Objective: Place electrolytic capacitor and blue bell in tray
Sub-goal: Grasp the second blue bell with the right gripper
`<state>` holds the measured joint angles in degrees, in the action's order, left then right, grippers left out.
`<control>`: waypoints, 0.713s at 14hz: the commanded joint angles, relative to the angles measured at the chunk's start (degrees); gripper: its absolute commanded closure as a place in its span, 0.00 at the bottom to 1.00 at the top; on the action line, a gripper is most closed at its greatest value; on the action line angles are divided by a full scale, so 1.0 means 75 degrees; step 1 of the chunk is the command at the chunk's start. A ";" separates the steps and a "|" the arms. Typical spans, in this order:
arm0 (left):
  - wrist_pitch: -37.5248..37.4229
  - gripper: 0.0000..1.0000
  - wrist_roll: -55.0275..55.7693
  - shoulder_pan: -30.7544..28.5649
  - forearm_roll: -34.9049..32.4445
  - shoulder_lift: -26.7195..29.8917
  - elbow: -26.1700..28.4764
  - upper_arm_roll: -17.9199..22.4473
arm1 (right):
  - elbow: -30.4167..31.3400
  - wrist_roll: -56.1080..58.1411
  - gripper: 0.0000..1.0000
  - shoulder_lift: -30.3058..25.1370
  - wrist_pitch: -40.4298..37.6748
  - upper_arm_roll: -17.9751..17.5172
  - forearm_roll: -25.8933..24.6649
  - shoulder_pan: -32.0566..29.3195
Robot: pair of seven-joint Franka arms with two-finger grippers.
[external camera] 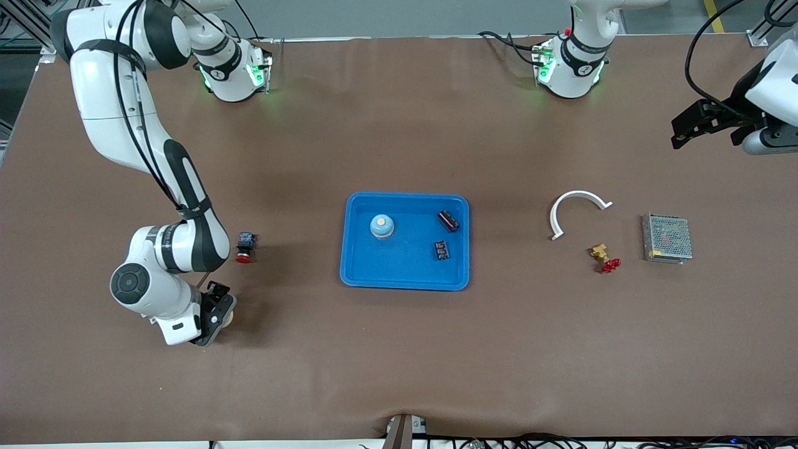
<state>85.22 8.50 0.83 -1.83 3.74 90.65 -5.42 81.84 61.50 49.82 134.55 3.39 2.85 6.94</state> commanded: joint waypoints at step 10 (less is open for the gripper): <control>0.0109 0.00 0.0355 0.0159 0.0315 0.0193 0.0182 0.0054 | -0.0072 0.0143 0.38 0.0107 0.0049 -0.0159 0.0335 -0.0152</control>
<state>85.33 11.08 2.02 -0.70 3.76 90.66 -5.37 81.73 61.51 50.24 134.69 3.30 3.96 6.88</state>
